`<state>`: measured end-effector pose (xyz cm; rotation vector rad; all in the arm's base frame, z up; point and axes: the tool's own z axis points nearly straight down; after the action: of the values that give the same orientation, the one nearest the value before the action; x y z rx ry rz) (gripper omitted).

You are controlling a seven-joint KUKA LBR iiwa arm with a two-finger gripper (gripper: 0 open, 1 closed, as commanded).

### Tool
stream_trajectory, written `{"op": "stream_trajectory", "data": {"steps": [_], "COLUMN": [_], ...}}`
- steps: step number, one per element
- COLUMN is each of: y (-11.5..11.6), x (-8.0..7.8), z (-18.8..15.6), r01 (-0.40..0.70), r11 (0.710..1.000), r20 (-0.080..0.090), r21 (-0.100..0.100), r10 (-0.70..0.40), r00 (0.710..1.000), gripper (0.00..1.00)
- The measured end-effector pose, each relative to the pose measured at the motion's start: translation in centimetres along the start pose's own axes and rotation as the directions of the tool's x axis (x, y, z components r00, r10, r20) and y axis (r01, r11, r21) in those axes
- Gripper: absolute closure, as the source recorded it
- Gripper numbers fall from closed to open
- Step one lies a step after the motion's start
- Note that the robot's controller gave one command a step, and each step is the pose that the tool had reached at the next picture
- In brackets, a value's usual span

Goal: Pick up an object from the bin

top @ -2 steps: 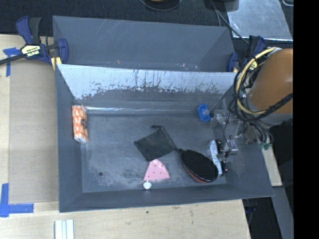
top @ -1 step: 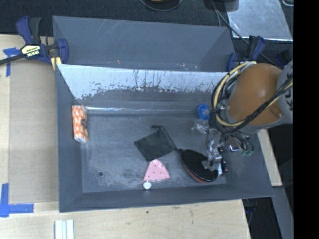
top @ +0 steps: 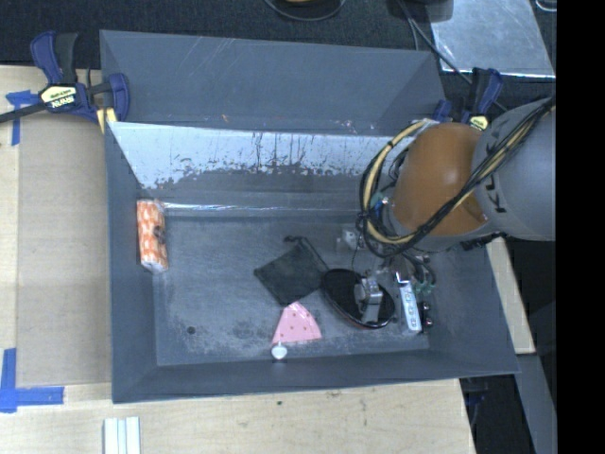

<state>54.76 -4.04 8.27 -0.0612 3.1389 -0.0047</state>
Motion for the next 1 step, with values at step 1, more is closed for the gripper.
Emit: {"op": "stream_trajectory", "data": {"steps": [1], "y": [1.23], "x": [-0.93], "z": [0.28], "r01": [0.253], "r11": [0.967], "r20": [0.008], "r21": [0.0], "r10": [-0.253], "r00": [0.967], "gripper": [0.0]}}
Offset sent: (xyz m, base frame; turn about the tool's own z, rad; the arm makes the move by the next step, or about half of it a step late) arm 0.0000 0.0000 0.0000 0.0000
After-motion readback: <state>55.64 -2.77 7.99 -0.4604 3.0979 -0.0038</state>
